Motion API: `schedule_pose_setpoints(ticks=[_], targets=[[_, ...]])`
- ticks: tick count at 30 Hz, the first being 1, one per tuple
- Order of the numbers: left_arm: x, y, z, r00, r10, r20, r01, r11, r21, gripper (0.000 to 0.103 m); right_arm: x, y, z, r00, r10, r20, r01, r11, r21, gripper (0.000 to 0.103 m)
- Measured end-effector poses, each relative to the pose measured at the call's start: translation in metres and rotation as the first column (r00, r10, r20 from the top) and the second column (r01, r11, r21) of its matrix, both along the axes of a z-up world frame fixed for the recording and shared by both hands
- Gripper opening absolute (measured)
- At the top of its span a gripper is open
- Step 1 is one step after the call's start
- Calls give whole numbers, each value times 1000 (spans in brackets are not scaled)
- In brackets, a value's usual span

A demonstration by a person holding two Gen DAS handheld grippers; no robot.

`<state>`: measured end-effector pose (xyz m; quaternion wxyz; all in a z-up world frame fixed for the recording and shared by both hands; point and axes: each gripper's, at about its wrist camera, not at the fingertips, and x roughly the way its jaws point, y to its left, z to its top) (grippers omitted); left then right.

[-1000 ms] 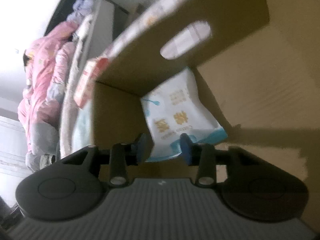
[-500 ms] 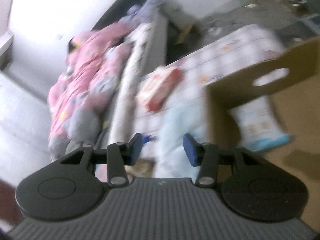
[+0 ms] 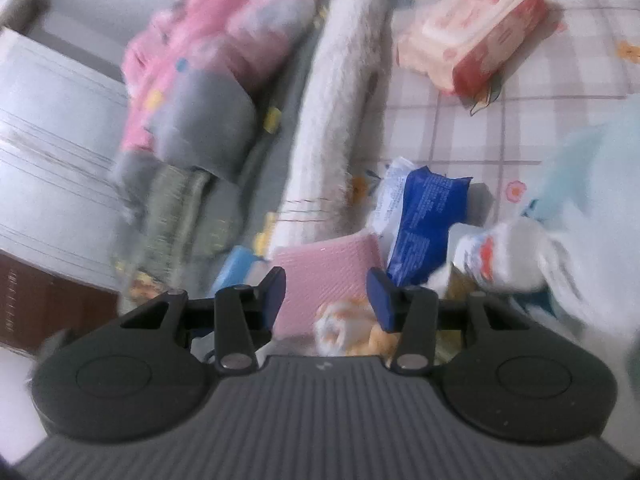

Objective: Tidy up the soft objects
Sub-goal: 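Reach the right tool to the pink sponge pad and grasp it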

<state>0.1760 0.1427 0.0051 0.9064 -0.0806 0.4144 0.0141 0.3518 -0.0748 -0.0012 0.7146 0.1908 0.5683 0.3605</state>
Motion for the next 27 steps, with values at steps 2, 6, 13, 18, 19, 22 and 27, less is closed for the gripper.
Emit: schedule_pose_setpoints(ticks=[2,6,13,18,19,22,27], targets=[[4,2,-5,1000,-7,-12,7,1000,4,53,6,13,-13,999,-6,-34,5,1000,-29,45],[8,3,-10,999,-41,-28,41,999,-2,53,19,25,-39,993,-14,-118,6,998,-69,45],[16,2,-17,998,-59,-31,59,998,-2,53,34,48,-52,988,12,-156,-23,997,-69,47],[15,10,-13,999,-34,-19,33,997,-67,53,48,56,-45,990,1,-144,-4,1000,-19,47],[15,12,-13,999,-34,-17,32,996,-83,54,50,58,-45,990,3,-143,-4,1000,-8,46],[17,11,-15,999,-28,-21,26,994,-108,53,59,69,-43,992,0,-125,1,1000,15,46],[17,4,-19,997,-70,-40,65,990,-123,53,71,77,-45,992,-29,-125,40,995,90,46]])
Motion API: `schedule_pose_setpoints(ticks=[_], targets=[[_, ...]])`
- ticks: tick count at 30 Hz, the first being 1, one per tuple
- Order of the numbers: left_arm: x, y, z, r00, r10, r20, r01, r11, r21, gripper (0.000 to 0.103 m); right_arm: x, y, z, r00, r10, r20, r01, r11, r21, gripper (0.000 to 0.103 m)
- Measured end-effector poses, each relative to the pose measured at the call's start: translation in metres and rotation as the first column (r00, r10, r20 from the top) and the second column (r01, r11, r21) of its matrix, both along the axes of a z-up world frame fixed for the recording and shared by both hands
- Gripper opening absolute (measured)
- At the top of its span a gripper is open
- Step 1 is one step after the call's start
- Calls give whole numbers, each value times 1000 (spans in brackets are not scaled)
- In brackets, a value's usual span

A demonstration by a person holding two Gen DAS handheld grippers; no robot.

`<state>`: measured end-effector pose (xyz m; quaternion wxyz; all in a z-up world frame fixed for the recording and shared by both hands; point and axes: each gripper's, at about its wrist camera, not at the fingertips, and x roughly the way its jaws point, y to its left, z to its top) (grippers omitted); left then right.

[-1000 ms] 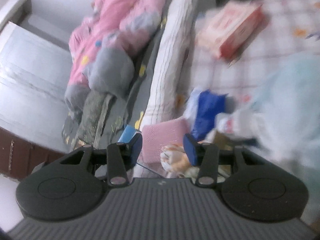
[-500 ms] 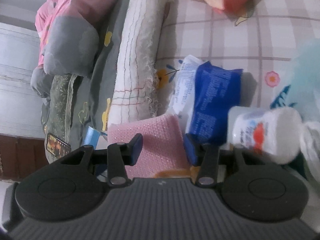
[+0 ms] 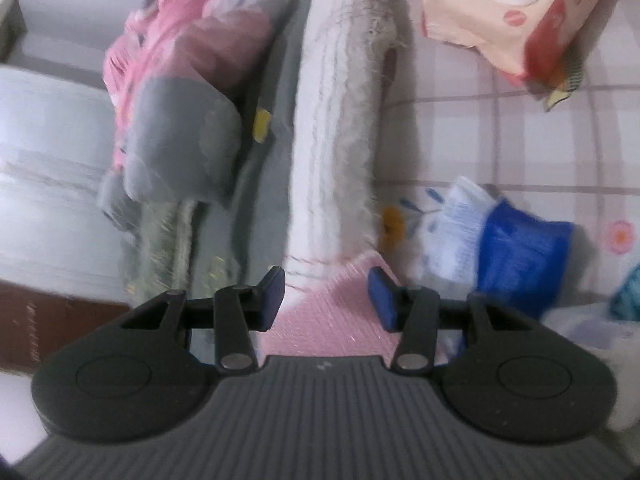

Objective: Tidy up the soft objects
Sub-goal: 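Reach the right tool to the pink sponge pad and grasp it, then carry the pink sponge pad with the right tool into the box and release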

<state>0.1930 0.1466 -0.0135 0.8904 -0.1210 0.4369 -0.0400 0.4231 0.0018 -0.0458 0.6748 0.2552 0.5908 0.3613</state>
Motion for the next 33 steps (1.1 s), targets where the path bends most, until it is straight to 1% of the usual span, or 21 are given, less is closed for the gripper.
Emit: schedule_pose_setpoints(ticks=[2,5,7,11,13,15,18,21,24,28,30,33], targets=[[-5,0,4,1000,-20,4,19,1000,15,54,1,-2,1,1000,-20,18,21,1000,-8,46],[-17,6,17,999,-45,29,44,998,39,56,-2,-18,6,999,-51,-3,51,999,11,46],[-22,12,28,997,-49,52,46,996,71,57,-9,-31,11,998,-55,-13,55,998,4,46],[-17,29,47,995,-14,99,-3,986,169,57,-26,-58,11,996,-53,-75,53,999,8,46],[-4,38,50,995,12,99,-31,982,186,57,-31,-66,3,990,-65,-122,66,998,6,46],[12,46,48,996,19,89,-34,985,169,56,-34,-69,-8,983,-75,-167,78,997,9,46],[39,57,38,1000,5,18,-7,995,96,55,-36,-66,-24,973,-83,-217,87,996,8,46],[60,67,27,999,7,-45,-6,1000,11,55,-36,-61,-33,968,-85,-238,94,995,25,46],[74,73,17,996,18,-83,-22,999,-50,54,-34,-59,-37,964,-84,-254,99,994,47,46],[82,72,5,991,9,-132,-19,997,-71,51,-30,-58,-41,962,-78,-263,95,994,56,45],[81,69,3,991,2,-137,-12,997,-75,50,-28,-58,-42,961,-74,-268,93,994,61,45],[76,67,4,991,-2,-135,-9,996,-86,47,-26,-53,-40,964,-67,-259,84,995,56,45]])
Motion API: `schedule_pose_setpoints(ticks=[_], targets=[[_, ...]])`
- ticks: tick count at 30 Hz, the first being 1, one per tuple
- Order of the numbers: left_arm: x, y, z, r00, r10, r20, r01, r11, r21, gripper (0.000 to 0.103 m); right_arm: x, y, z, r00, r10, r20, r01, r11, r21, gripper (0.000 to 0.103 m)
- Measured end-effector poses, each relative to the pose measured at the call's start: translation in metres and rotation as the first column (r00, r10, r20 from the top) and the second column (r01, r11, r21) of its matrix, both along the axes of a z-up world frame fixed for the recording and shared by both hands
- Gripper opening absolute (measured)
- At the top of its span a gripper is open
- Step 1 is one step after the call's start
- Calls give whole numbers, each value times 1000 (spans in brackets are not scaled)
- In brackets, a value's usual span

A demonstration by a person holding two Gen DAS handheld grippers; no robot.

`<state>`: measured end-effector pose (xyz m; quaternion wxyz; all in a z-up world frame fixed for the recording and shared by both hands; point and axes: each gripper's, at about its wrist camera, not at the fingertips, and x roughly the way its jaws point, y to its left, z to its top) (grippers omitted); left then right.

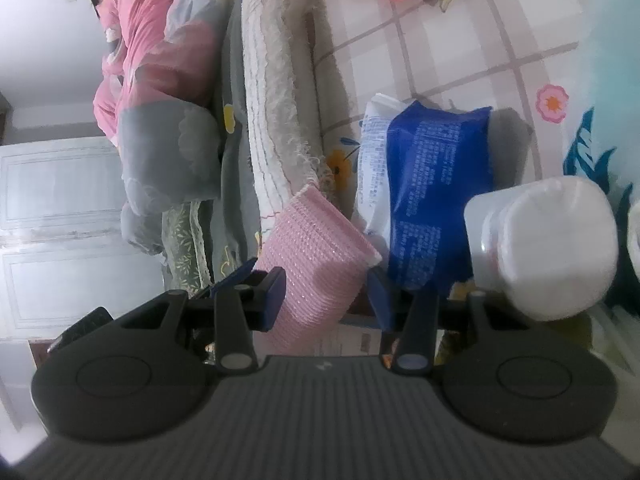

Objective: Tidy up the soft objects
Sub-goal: 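Carry the pink sponge pad with the right tool into the box and release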

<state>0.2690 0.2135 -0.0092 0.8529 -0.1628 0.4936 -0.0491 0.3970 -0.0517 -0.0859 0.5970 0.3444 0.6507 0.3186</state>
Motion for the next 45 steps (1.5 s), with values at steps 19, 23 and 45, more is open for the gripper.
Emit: schedule_pose_setpoints(ticks=[19,23,45], targets=[[-30,-18,64,989,33,143,-32,999,-5,37,-6,-16,51,989,-58,138,48,996,75,32],[-39,-37,88,982,26,187,-25,1000,-10,36,-17,-37,80,977,-80,198,61,993,100,31],[23,-368,88,899,-401,175,421,902,-98,35,-108,-405,103,803,-523,285,529,846,65,31]])
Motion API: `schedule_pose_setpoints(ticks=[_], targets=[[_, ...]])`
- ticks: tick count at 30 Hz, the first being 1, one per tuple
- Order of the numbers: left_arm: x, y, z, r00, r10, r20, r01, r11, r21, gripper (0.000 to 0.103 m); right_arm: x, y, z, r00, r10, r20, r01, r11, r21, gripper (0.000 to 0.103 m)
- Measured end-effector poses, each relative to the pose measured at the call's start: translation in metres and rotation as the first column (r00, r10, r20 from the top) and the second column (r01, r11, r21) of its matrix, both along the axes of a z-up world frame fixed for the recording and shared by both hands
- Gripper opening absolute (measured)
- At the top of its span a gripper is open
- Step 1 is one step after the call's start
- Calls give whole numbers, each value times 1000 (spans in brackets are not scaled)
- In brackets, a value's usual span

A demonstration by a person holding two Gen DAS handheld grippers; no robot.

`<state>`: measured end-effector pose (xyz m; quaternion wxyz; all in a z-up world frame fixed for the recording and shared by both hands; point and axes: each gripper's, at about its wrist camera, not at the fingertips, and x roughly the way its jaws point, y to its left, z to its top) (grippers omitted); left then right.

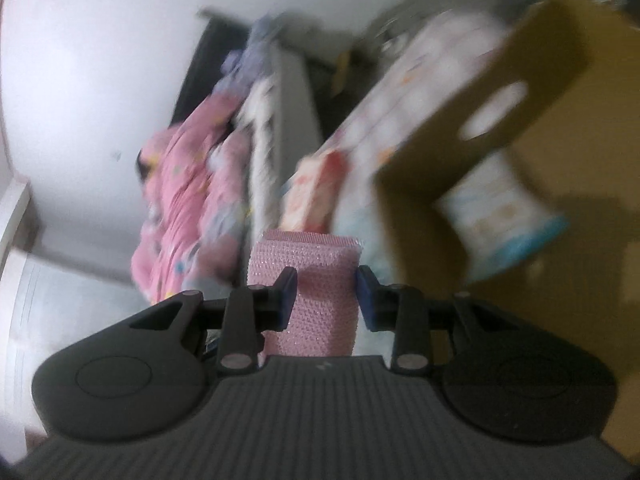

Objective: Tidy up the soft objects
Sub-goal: 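Carry the pink sponge pad with the right tool into the box and release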

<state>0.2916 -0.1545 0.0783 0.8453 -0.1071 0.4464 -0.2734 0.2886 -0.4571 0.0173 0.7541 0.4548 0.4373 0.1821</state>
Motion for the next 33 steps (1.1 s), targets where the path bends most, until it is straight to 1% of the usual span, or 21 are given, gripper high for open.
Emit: schedule_pose_setpoints(ticks=[4,7,10,13,15,18,20,22,24,26,27,28,30,31,33], targets=[[23,-53,-27,998,-44,-50,45,999,27,35,3,-54,-24,997,-74,-37,73,997,-23,32],[40,-80,-43,996,-52,-73,56,997,51,35,18,-77,-37,993,-106,-43,104,993,-58,31],[60,-100,-59,995,-34,-97,42,996,79,34,42,-89,-47,992,-121,-38,115,987,-115,31],[72,-119,-73,994,-14,-104,28,990,137,33,65,-91,-58,993,-118,-32,110,976,-190,31],[80,-127,-82,993,-2,-116,23,984,175,34,84,-87,-64,994,-108,-26,97,960,-262,31],[84,-129,-87,992,10,-125,15,981,191,35,102,-75,-77,996,-89,-14,77,926,-369,31],[83,-122,-84,992,21,-124,2,982,187,36,108,-73,-84,996,-86,-14,74,914,-398,31],[79,-114,-77,994,21,-109,-1,983,181,39,109,-74,-88,996,-89,-16,76,916,-394,31],[75,-108,-66,997,21,-76,-6,983,185,43,106,-76,-89,996,-91,-17,77,917,-391,31],[69,-97,-53,999,21,-37,-14,982,187,51,103,-75,-87,996,-87,-15,74,911,-406,30],[66,-92,-47,999,23,-24,-18,982,187,52,102,-73,-87,996,-87,-13,73,904,-422,30],[62,-85,-42,1000,26,-13,-23,982,185,56,101,-69,-86,997,-81,-12,67,893,-445,31],[54,-68,-30,999,34,5,-35,983,183,61,104,-60,-87,998,-69,-11,54,862,-504,32],[50,-58,-25,999,41,15,-43,982,183,64,106,-57,-88,998,-66,-17,48,856,-515,33],[40,-37,-15,997,60,41,-67,979,190,68,108,-53,-92,997,-64,-32,40,870,-491,33]])
